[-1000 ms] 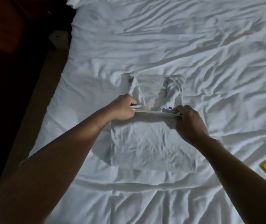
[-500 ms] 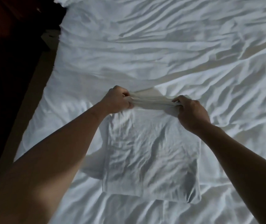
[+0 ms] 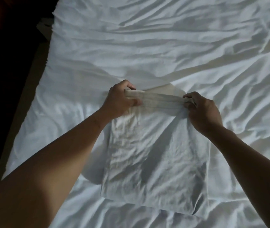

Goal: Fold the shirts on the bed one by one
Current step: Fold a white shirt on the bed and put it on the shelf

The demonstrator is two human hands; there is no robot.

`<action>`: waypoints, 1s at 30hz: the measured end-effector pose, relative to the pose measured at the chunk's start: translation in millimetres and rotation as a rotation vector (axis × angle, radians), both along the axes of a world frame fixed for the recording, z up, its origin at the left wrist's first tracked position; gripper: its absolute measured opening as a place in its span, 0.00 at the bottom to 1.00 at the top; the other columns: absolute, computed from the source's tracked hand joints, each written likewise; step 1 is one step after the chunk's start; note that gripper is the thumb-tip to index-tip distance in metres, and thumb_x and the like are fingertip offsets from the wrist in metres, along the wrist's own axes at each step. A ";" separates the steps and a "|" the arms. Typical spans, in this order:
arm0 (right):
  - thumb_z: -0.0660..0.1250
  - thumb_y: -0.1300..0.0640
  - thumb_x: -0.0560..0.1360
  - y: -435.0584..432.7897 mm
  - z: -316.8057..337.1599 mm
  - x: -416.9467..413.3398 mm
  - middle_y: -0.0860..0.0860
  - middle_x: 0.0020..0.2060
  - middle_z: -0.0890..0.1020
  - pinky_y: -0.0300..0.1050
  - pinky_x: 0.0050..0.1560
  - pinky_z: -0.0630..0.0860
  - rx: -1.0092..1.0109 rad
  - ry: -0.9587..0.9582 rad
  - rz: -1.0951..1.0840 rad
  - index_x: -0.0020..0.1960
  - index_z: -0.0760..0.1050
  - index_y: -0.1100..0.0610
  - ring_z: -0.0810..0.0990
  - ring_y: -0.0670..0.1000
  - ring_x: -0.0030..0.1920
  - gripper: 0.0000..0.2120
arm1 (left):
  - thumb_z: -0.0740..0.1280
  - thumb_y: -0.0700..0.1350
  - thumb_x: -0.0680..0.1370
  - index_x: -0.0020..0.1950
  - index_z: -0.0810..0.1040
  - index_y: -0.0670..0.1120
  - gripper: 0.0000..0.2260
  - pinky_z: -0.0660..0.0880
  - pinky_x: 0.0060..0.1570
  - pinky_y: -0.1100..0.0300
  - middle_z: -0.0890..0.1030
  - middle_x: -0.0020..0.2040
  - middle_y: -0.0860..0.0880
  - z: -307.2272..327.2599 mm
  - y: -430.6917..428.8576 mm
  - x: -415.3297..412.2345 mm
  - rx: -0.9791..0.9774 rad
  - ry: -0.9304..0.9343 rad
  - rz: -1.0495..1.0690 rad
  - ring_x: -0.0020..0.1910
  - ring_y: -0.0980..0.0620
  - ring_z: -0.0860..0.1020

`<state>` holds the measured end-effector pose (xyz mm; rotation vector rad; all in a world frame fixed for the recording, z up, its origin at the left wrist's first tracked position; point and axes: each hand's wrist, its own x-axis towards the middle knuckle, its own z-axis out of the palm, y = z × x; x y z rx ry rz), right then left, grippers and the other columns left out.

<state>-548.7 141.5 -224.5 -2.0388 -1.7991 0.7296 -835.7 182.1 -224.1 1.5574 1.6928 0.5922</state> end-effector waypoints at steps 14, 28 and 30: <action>0.51 0.43 0.85 -97.1 -49.7 -44.4 0.57 0.84 0.50 0.64 0.81 0.48 0.090 -0.363 0.378 0.84 0.54 0.54 0.45 0.58 0.84 0.31 | 0.58 0.52 0.85 0.81 0.67 0.45 0.25 0.58 0.77 0.35 0.62 0.82 0.38 -63.8 -107.0 56.8 0.428 0.649 -0.312 0.82 0.37 0.59; 0.44 0.43 0.85 -110.0 -38.5 -36.2 0.57 0.84 0.46 0.57 0.82 0.38 0.008 -0.276 0.161 0.84 0.50 0.57 0.42 0.57 0.84 0.32 | 0.55 0.49 0.83 0.82 0.64 0.41 0.28 0.52 0.79 0.34 0.61 0.82 0.37 -47.8 -141.0 61.8 0.357 0.670 -0.155 0.82 0.36 0.57; 0.47 0.44 0.85 -163.7 -30.7 -53.9 0.58 0.83 0.50 0.57 0.82 0.39 0.033 -0.201 0.185 0.84 0.54 0.58 0.44 0.58 0.84 0.31 | 0.55 0.49 0.83 0.82 0.64 0.42 0.27 0.54 0.79 0.34 0.60 0.83 0.38 -44.4 -194.0 68.5 0.331 0.653 -0.164 0.83 0.36 0.57</action>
